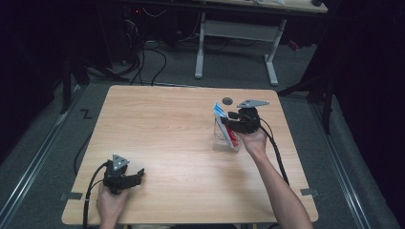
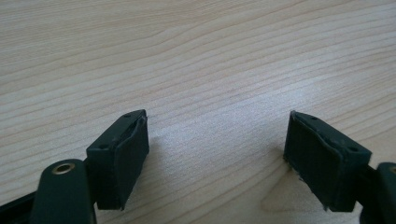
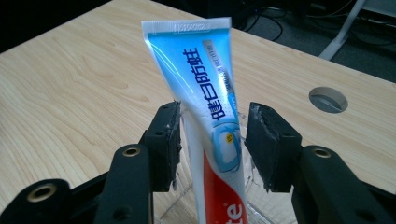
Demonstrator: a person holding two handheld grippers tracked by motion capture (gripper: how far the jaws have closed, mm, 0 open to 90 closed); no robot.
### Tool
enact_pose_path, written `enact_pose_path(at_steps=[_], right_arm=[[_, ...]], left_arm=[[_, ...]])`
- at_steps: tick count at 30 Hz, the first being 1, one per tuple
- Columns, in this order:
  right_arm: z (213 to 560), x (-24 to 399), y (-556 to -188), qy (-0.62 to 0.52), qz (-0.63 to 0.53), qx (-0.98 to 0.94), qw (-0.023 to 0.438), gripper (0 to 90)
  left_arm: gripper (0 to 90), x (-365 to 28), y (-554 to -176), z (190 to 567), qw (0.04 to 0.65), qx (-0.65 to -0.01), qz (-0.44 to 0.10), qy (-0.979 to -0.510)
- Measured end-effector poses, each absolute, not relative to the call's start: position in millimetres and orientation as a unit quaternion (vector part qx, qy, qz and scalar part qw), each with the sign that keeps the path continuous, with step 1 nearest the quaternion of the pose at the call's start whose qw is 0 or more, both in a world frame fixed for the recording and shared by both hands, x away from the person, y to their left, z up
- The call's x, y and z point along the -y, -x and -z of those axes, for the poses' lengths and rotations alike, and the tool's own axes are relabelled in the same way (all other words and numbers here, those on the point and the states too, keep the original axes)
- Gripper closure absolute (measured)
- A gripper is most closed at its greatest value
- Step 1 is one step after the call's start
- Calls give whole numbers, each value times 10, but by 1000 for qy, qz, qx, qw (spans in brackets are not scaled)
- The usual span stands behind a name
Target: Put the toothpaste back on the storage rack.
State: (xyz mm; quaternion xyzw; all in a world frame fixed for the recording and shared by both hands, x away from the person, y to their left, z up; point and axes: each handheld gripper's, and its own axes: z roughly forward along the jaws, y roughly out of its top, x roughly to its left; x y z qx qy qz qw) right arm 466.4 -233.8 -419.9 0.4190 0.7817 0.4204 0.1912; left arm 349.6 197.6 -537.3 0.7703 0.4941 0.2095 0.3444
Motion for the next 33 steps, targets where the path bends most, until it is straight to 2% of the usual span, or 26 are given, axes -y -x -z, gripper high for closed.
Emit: enact_pose_path(at_steps=[19, 33], right_arm=[[4072, 2422, -4550, -420, -442, -768, 194, 522], [4020, 2671, -4463, -444, -457, -745, 197, 521]], left_arm=[[224, -1975, -3495, 5374, 345, -494, -210, -770], [223, -1977, -3496, 5373, 344, -494, -209, -770]])
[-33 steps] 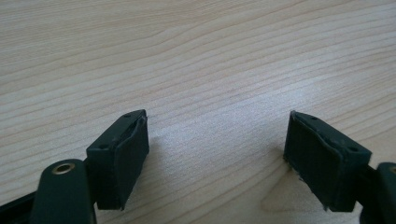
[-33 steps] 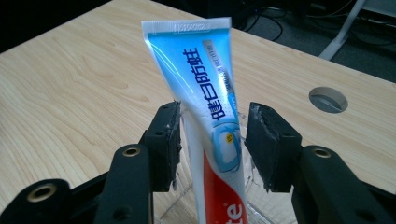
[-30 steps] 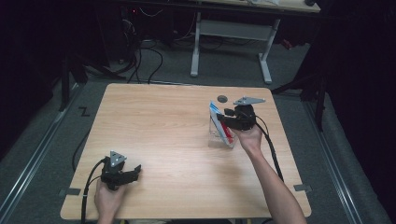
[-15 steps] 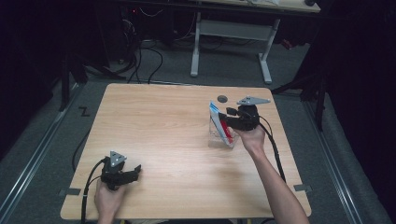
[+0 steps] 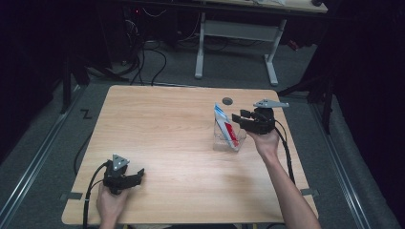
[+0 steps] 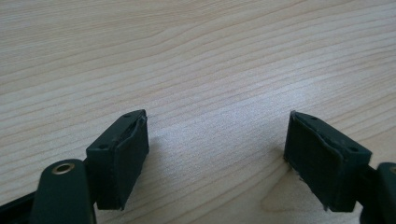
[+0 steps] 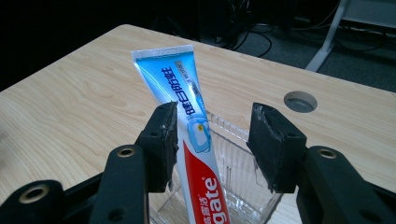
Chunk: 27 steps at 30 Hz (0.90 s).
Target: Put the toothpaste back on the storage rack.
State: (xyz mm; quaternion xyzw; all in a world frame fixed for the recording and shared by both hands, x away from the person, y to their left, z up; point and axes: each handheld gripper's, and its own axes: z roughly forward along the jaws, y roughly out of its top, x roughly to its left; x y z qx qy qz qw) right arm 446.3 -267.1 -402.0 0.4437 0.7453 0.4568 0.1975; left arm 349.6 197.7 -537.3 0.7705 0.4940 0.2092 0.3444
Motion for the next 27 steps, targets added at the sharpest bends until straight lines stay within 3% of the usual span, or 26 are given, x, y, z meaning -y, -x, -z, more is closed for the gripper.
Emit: enact_pose_path(at_steps=[27], right_arm=[[3984, 3090, -4214, -457, -471, -726, 207, 499]], left_arm=[[223, -1978, -3493, 5372, 345, -494, -209, -771]])
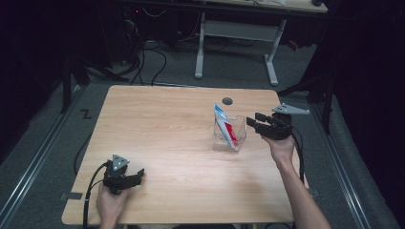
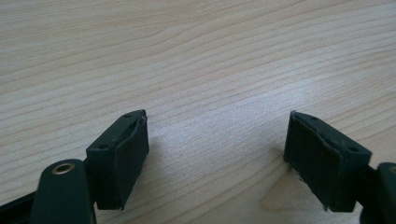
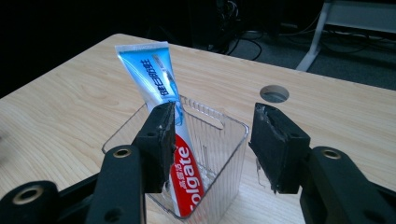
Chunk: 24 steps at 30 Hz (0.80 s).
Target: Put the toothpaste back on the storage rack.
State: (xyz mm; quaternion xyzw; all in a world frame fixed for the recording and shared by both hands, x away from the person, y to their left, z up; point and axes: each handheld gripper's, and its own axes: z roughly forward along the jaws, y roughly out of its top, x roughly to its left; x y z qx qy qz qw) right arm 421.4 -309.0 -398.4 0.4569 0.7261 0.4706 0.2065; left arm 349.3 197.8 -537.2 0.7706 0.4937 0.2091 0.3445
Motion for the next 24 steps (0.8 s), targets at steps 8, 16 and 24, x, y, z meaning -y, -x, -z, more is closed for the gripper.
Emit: enact_pose_path(at_steps=[8, 16, 24], right_arm=[[3988, 3225, -4122, -465, -474, -717, 211, 499], [3973, 3293, -4067, -468, -472, -715, 216, 499], [3982, 3370, -4011, -472, -471, -713, 219, 498]], left_arm=[[223, -1978, -3493, 5372, 345, -494, -209, -771], [223, -1979, -3493, 5372, 345, -494, -209, -770], [223, -1978, -3493, 5372, 345, -494, -209, -771]])
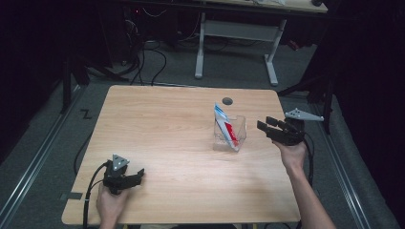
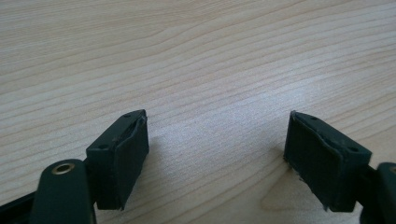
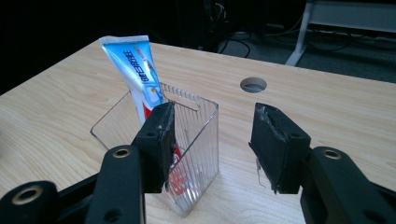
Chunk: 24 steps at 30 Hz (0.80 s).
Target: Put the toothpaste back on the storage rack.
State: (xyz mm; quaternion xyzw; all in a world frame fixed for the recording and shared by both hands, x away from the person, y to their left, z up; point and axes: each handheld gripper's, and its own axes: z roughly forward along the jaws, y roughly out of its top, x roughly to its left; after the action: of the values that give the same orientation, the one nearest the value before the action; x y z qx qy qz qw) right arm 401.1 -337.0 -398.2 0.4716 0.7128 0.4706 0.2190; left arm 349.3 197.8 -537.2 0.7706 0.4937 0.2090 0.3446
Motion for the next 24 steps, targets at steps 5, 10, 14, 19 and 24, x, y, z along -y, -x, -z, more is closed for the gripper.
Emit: enact_pose_path(at_steps=[5, 10, 14, 19, 24], right_arm=[[3982, 3415, -3962, -473, -475, -708, 222, 498], [3992, 3437, -3941, -474, -472, -709, 222, 497], [4020, 3481, -3900, -480, -472, -704, 226, 491], [4040, 3516, -3860, -483, -467, -704, 231, 491], [4081, 3560, -3820, -489, -469, -698, 230, 491]], left_arm=[[223, -1978, -3493, 5372, 344, -494, -209, -771], [223, -1978, -3493, 5372, 345, -494, -209, -771], [223, -1978, -3493, 5372, 345, -494, -209, -771], [223, -1978, -3493, 5372, 344, -494, -209, -771], [222, -1977, -3491, 5372, 345, -494, -209, -771]])
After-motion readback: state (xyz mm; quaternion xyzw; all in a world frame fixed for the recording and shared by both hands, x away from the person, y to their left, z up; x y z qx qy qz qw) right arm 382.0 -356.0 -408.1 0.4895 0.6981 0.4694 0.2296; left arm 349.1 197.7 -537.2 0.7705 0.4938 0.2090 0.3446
